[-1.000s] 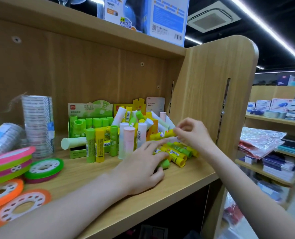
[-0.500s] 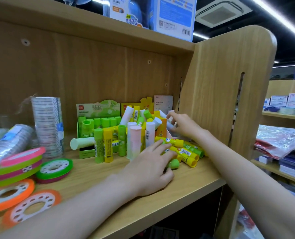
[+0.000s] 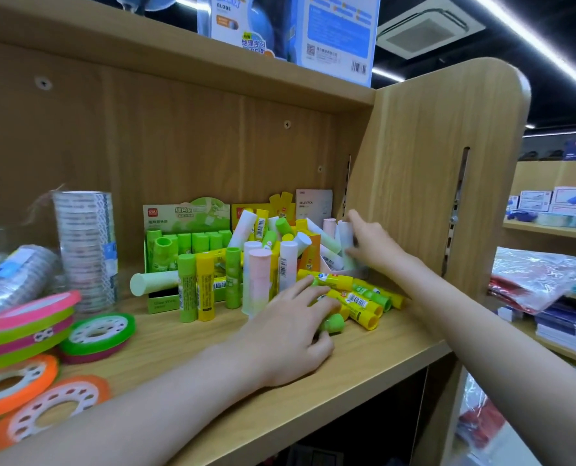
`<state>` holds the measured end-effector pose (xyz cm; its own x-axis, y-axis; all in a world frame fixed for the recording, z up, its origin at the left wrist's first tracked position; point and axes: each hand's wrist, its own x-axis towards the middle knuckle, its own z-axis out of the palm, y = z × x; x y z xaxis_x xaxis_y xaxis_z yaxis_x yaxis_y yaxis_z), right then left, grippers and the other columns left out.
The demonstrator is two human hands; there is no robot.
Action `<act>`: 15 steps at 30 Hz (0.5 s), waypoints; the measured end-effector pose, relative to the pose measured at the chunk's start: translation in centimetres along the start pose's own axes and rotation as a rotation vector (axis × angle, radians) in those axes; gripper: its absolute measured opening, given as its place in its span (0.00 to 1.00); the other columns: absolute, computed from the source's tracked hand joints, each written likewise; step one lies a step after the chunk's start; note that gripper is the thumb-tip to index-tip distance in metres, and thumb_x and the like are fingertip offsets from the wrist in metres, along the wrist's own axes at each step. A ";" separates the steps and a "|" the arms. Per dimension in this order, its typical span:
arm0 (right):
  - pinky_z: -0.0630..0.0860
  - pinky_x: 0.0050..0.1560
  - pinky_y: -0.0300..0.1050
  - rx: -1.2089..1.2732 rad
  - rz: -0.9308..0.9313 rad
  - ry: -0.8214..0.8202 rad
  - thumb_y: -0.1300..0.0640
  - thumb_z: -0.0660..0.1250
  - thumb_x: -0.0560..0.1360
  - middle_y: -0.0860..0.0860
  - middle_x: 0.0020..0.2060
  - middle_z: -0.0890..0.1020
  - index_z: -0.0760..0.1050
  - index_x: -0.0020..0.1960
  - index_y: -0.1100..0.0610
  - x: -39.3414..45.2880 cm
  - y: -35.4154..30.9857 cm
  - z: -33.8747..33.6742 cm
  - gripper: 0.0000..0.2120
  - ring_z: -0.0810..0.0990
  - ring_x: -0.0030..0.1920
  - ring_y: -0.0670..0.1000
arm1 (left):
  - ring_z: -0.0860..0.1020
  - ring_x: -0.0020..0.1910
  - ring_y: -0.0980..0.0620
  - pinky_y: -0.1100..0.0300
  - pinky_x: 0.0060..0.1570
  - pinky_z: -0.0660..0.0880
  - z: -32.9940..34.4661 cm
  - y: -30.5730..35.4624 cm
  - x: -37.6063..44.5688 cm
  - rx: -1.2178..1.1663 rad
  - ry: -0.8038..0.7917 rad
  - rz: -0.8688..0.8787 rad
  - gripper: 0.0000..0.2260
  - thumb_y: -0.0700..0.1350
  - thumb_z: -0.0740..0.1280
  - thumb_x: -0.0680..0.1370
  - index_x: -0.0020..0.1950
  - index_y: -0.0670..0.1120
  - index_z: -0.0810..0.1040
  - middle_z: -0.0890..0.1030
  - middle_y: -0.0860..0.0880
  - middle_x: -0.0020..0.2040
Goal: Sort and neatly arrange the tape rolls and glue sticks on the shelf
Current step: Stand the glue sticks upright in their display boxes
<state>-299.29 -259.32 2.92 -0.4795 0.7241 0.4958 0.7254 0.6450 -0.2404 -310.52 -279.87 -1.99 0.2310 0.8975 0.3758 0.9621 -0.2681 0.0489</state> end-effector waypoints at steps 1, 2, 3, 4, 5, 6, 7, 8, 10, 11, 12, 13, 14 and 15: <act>0.73 0.42 0.50 0.028 0.001 -0.037 0.64 0.63 0.73 0.62 0.46 0.77 0.61 0.60 0.56 -0.4 0.1 0.2 0.19 0.77 0.46 0.63 | 0.44 0.75 0.57 0.62 0.71 0.45 0.0 0.0 0.0 0.001 -0.001 0.000 0.21 0.48 0.55 0.80 0.74 0.53 0.59 0.55 0.54 0.76; 0.72 0.42 0.50 0.051 -0.008 -0.037 0.64 0.63 0.74 0.61 0.45 0.77 0.59 0.62 0.54 -0.7 0.1 0.5 0.20 0.77 0.45 0.62 | 0.44 0.75 0.57 0.62 0.71 0.45 0.1 -0.1 0.0 0.000 -0.001 -0.002 0.21 0.48 0.55 0.80 0.74 0.53 0.59 0.54 0.55 0.76; 0.71 0.41 0.49 0.071 -0.031 -0.003 0.64 0.61 0.74 0.60 0.44 0.77 0.58 0.64 0.53 -1.1 0.1 0.5 0.22 0.76 0.44 0.61 | 0.44 0.75 0.57 0.62 0.71 0.45 0.1 -0.1 0.1 -0.001 -0.002 -0.004 0.21 0.49 0.54 0.80 0.74 0.53 0.59 0.54 0.55 0.76; 0.69 0.41 0.48 0.097 -0.062 0.049 0.64 0.60 0.75 0.58 0.44 0.76 0.57 0.67 0.53 -1.4 0.0 0.4 0.23 0.76 0.44 0.60 | 0.44 0.75 0.57 0.62 0.71 0.45 0.1 -0.1 0.1 0.000 -0.007 -0.005 0.22 0.50 0.53 0.79 0.74 0.53 0.59 0.55 0.54 0.76; 0.68 0.43 0.47 0.139 -0.094 0.105 0.64 0.58 0.76 0.57 0.44 0.74 0.55 0.69 0.53 -1.6 -0.1 0.2 0.25 0.74 0.44 0.59 | 0.45 0.75 0.57 0.62 0.71 0.46 0.2 -0.2 0.1 0.005 -0.009 -0.003 0.23 0.52 0.52 0.78 0.74 0.52 0.59 0.55 0.54 0.76; 0.68 0.45 0.47 0.191 -0.116 0.153 0.64 0.57 0.76 0.57 0.45 0.73 0.54 0.71 0.51 -1.6 -0.2 -0.3 0.26 0.73 0.45 0.58 | 0.45 0.75 0.56 0.62 0.71 0.46 0.2 -0.2 0.1 0.012 -0.008 0.000 0.26 0.53 0.49 0.75 0.74 0.52 0.60 0.56 0.54 0.76; 0.68 0.47 0.48 0.229 -0.120 0.187 0.63 0.56 0.76 0.56 0.47 0.72 0.53 0.73 0.48 -1.5 -0.4 -1.0 0.28 0.73 0.46 0.57 | 0.45 0.75 0.56 0.62 0.72 0.46 0.2 -0.2 0.1 0.016 -0.009 0.003 0.28 0.54 0.48 0.73 0.74 0.52 0.60 0.56 0.53 0.76; 0.68 0.48 0.48 0.236 -0.112 0.191 0.62 0.55 0.77 0.56 0.47 0.71 0.53 0.74 0.46 -1.2 -0.4 -1.7 0.28 0.72 0.46 0.56 | 0.45 0.75 0.56 0.61 0.72 0.46 0.3 -0.2 0.1 0.018 -0.013 0.002 0.30 0.54 0.47 0.71 0.74 0.52 0.60 0.56 0.53 0.76; 0.67 0.48 0.46 0.109 -0.090 0.116 0.58 0.56 0.78 0.55 0.47 0.70 0.55 0.74 0.45 -0.8 -0.4 -3.0 0.26 0.71 0.46 0.56 | 0.45 0.75 0.56 0.61 0.72 0.46 0.3 -0.2 0.1 0.021 -0.017 -0.001 0.30 0.54 0.47 0.71 0.74 0.52 0.60 0.56 0.53 0.76; 0.67 0.48 0.46 0.027 -0.083 0.076 0.57 0.57 0.78 0.56 0.47 0.71 0.58 0.73 0.47 -0.6 -0.3 -3.6 0.25 0.72 0.48 0.57 | 0.45 0.75 0.56 0.61 0.72 0.46 0.2 -0.2 0.1 0.018 -0.016 -0.001 0.30 0.54 0.47 0.71 0.74 0.52 0.60 0.56 0.53 0.76; 0.69 0.49 0.47 -0.017 -0.075 0.058 0.56 0.59 0.77 0.58 0.48 0.74 0.62 0.72 0.50 -0.5 -0.1 -4.0 0.23 0.73 0.50 0.58 | 0.45 0.75 0.55 0.61 0.72 0.46 0.2 -0.2 0.1 0.017 -0.015 -0.001 0.30 0.54 0.47 0.71 0.74 0.52 0.60 0.56 0.53 0.76; 0.71 0.49 0.48 -0.019 -0.058 0.055 0.56 0.62 0.76 0.58 0.49 0.76 0.65 0.68 0.53 -0.6 0.0 -4.2 0.21 0.75 0.50 0.59 | 0.45 0.75 0.55 0.61 0.72 0.46 0.2 -0.2 0.1 0.017 -0.015 0.001 0.29 0.54 0.48 0.73 0.74 0.51 0.60 0.56 0.53 0.76; 0.73 0.48 0.50 -0.004 -0.038 0.063 0.56 0.65 0.74 0.58 0.49 0.78 0.68 0.63 0.56 -0.6 0.0 -4.4 0.18 0.76 0.49 0.59 | 0.45 0.75 0.55 0.61 0.72 0.46 0.2 -0.2 0.1 0.019 -0.015 0.001 0.27 0.53 0.49 0.75 0.74 0.51 0.60 0.56 0.53 0.76; 0.74 0.48 0.51 0.000 -0.025 0.077 0.56 0.67 0.73 0.58 0.48 0.78 0.70 0.57 0.58 -0.6 -0.1 -4.4 0.15 0.76 0.49 0.59 | 0.45 0.75 0.55 0.61 0.72 0.46 0.2 -0.3 0.1 0.020 -0.013 0.004 0.24 0.52 0.51 0.77 0.74 0.51 0.59 0.56 0.53 0.76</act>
<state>-296.91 -260.90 6.30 -0.4582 0.6869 0.5640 0.7137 0.6626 -0.2271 -310.73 -279.65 -2.18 0.2361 0.9009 0.3642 0.9640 -0.2644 0.0292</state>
